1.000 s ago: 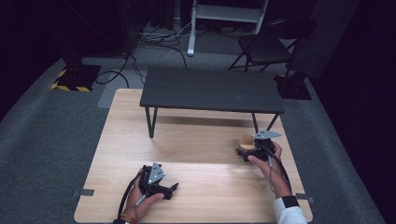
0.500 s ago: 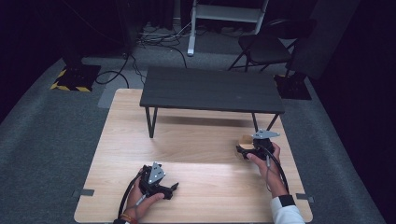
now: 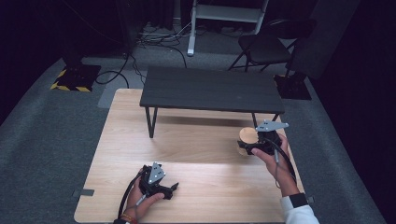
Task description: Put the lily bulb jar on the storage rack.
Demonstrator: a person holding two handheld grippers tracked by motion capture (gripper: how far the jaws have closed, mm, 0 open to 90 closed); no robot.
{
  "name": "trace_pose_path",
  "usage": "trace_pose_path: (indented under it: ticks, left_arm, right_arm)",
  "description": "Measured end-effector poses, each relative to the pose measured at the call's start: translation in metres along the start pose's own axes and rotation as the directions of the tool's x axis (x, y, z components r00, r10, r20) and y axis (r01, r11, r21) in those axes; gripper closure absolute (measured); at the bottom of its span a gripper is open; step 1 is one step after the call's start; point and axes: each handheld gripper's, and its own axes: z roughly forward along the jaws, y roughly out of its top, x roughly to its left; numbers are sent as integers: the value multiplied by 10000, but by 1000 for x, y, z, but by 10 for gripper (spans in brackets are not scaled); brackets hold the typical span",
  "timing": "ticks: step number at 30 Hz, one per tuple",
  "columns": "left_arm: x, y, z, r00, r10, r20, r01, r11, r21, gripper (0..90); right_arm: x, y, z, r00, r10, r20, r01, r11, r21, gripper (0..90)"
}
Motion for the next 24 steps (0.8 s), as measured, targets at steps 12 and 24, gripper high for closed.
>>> trace_pose_path:
  ticks: [12,24]
  left_arm:
    - [0,0,0,10000,1,-4,-1,10000,1,5]
    - [0,0,0,10000,2,0,-2,10000,9,5]
  right_arm:
    - [-7,74,-22,9974,-542,-470,528,9981,-312,241]
    - [-6,128,-28,9956,-836,-414,810,9948,-610,241]
